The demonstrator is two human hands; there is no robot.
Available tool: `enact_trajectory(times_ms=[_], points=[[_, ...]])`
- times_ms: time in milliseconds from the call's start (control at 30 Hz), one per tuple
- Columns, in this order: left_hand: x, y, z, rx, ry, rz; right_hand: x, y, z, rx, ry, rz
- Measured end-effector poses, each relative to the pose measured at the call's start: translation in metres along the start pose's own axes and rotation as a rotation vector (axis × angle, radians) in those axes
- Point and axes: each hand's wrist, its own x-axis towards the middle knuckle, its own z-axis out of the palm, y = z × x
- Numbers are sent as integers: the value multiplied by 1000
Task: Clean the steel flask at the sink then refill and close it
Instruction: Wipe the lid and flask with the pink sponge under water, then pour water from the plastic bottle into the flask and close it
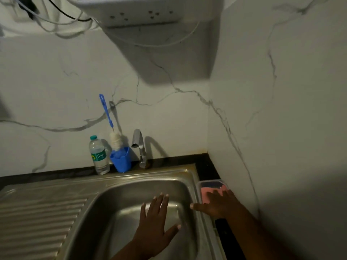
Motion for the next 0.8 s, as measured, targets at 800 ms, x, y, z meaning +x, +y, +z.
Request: enact_trajectory(times_ms=[800], points=[[-53, -70, -90, -31, 49, -244, -36, -96, -26, -111, 177, -205]])
